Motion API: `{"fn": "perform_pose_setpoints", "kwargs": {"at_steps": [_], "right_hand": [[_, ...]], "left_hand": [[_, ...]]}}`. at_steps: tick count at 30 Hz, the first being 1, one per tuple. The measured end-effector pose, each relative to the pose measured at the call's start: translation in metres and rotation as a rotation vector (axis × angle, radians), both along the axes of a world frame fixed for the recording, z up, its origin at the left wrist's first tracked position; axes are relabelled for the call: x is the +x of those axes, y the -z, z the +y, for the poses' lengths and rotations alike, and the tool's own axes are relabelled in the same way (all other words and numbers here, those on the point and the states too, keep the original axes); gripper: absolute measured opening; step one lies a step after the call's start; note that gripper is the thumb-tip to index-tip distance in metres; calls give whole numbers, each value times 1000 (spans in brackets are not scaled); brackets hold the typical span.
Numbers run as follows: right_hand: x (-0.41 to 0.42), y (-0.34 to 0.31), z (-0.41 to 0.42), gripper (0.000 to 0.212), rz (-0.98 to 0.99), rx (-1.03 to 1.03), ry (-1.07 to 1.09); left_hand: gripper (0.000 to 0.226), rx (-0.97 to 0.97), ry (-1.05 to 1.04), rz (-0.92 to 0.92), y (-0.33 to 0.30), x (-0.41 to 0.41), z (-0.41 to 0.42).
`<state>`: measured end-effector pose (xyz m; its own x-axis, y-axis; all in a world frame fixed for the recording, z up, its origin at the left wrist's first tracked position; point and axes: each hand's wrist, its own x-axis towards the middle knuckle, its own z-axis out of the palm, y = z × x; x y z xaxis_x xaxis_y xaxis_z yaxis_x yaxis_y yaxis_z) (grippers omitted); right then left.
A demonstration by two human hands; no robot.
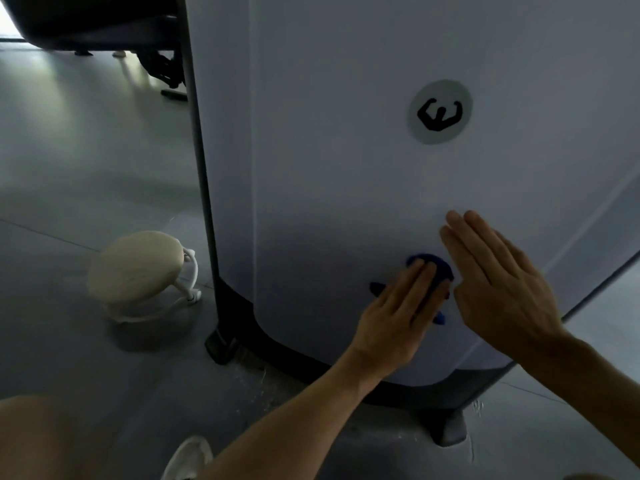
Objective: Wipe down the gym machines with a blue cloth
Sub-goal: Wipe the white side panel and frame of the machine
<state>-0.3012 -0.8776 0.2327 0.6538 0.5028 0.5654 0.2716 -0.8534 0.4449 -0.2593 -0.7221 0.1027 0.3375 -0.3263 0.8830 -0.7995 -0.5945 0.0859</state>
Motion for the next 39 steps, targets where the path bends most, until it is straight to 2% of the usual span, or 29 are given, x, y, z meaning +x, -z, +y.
{"fn": "perform_pose_setpoints", "kwargs": {"at_steps": [2,4,6,9,10,11,13,16,18,20,21,24,26,28,30,32,35,37,39], "right_hand": [[-2,-1,4,77,9,8,11],[-1,-4,9,75,2,37,6],[3,-9,16,73,-17,64,-7],[9,-11,27,71,-47,99,-36],[10,-11,30,71,-51,109,-39],[11,-10,32,72,-48,113,-34],[9,-10,31,74,-31,108,-21],[2,-14,20,74,-22,92,8],[-5,-16,9,76,-2,96,61],[-11,-18,-2,78,20,111,99],[-13,-18,-5,79,31,112,108],[-13,-19,-5,79,40,126,124],[-11,-17,3,81,43,173,125],[-9,-18,12,85,40,218,121],[-8,-24,18,85,25,231,97],[-9,-30,18,86,12,257,89],[-15,-30,4,87,26,297,137],[-21,-26,-9,89,51,296,168],[-25,-25,-20,88,65,312,182]], "left_hand": [[67,48,42,-70,0,8,4],[66,7,-41,-34,-3,14,26],[63,-167,-211,35,-7,26,58],[64,-626,-351,260,-29,43,88],[62,-708,-377,282,-38,44,84],[60,-711,-379,269,-44,40,75],[54,-503,-300,128,-45,28,41],[51,-132,-61,-106,-45,16,3],[55,-19,8,-184,-47,22,6],[56,53,-27,-211,-53,28,30],[51,6,-56,-162,-56,32,48],[51,-361,-199,96,-92,53,102],[58,-613,-268,155,-123,64,114],[58,-670,-263,123,-144,62,91],[57,-483,-183,-9,-143,49,50],[55,-189,-82,-154,-119,37,17],[52,165,21,-328,-86,36,20],[53,309,22,-365,-85,40,41],[51,358,-6,-394,-97,46,61]]}}
